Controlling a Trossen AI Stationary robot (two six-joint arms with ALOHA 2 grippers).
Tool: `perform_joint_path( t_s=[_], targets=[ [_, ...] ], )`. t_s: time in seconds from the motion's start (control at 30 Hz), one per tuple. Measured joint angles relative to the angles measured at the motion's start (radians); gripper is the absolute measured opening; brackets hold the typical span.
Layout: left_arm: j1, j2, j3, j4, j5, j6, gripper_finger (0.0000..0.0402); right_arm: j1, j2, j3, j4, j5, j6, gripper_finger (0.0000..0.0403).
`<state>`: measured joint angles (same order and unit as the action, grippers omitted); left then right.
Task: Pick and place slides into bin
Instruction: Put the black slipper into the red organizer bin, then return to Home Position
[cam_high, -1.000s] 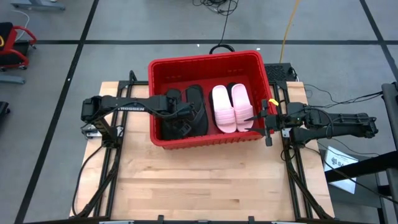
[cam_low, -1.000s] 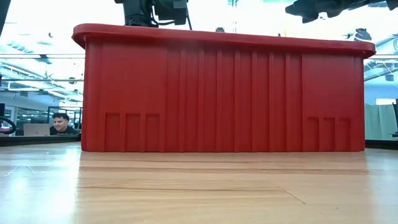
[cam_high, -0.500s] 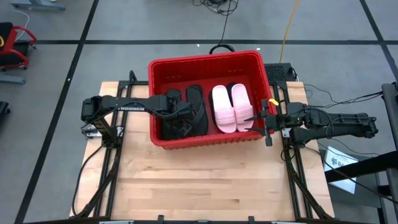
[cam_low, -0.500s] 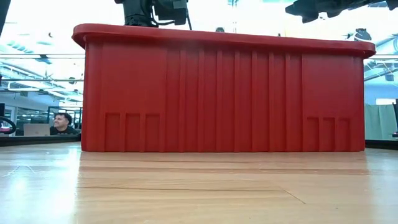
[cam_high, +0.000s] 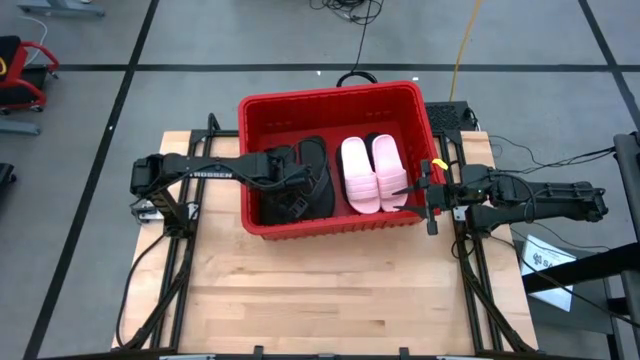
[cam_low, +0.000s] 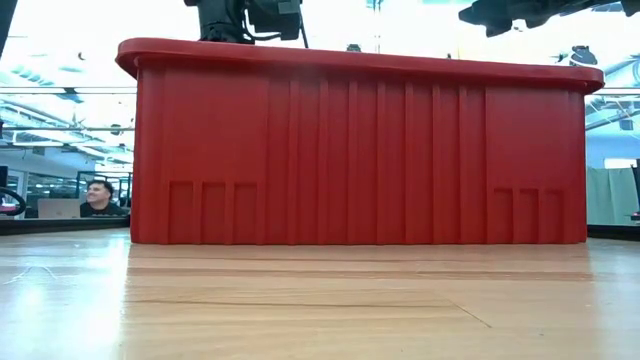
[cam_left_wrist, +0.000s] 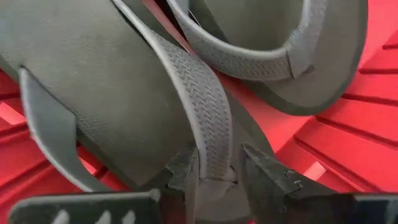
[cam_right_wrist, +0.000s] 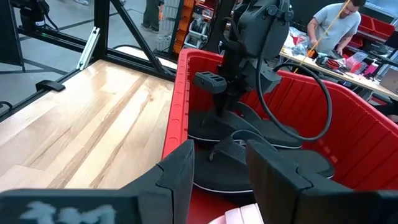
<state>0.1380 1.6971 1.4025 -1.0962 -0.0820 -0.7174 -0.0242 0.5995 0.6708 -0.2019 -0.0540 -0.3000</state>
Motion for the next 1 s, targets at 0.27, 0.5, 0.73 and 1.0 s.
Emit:
perform_joint_path(
  t_s=[0.27,0.5,0.73,1.0],
  targets=[
    [0.000,-0.049,0.008,-0.005,0.029,0.001,0.0111,0.000,-0.001,0.000,0.012,0.000,-0.001,0.0134],
    [-0.010,-0.153,0.008,-0.009,-0.065,0.019,0.0111,0.000,-0.022,0.000,0.012,0.005,-0.004,0.0133],
    [-0.060,-0.279,0.009,-0.006,-0.220,0.162,0.0097,0.000,-0.041,0.003,0.077,-0.003,0.077,0.0078],
    [-0.172,-0.424,0.003,0.014,-0.409,0.253,0.0007,0.000,-0.094,0.066,0.079,-0.217,0.163,0.0009]
  ],
)
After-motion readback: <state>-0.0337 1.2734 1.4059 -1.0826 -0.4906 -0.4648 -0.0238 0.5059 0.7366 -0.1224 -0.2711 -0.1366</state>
